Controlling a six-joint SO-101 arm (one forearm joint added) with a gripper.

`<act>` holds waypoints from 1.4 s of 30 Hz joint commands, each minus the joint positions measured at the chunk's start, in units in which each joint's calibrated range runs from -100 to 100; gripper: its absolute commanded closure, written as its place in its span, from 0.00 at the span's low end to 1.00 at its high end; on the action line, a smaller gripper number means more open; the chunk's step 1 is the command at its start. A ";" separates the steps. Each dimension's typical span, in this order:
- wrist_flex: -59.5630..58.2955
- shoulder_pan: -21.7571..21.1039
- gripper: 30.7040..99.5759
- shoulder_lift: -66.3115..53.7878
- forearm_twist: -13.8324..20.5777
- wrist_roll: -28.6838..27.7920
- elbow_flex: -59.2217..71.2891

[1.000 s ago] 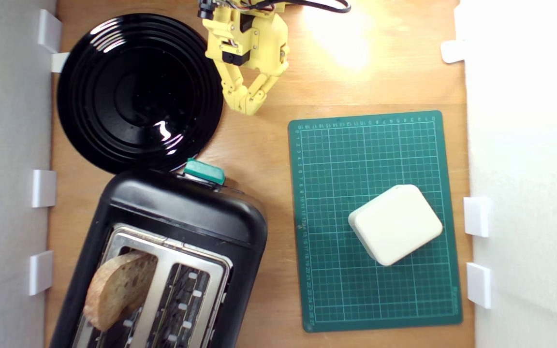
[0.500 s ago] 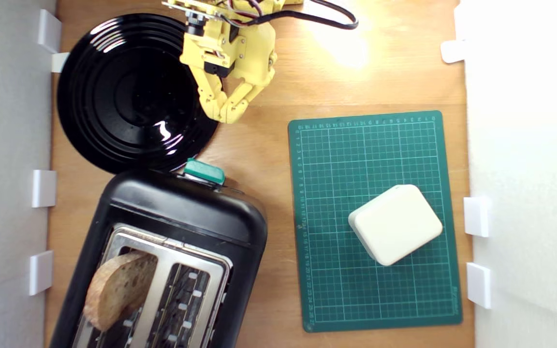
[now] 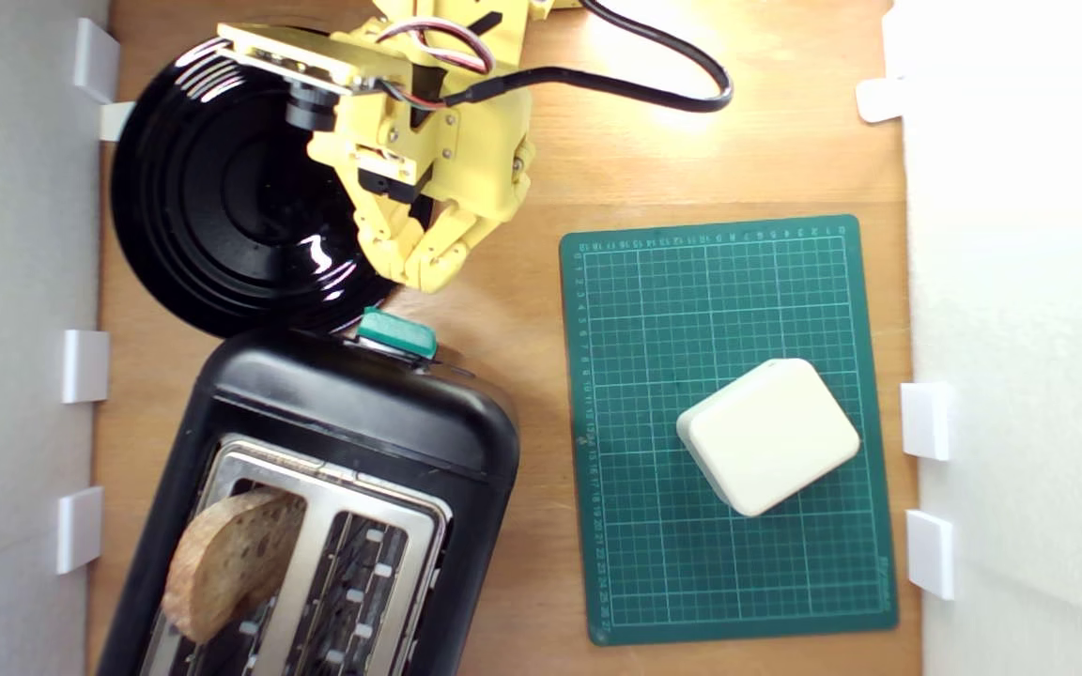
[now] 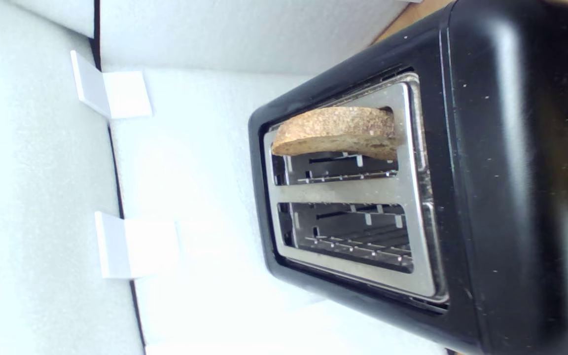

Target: Start toaster

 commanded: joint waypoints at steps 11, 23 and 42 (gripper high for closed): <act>-3.45 -0.42 0.99 8.65 0.73 -1.48 -10.30; -7.56 -0.34 0.99 11.06 2.70 0.88 -9.48; -13.47 0.46 0.99 14.64 5.70 5.65 -0.21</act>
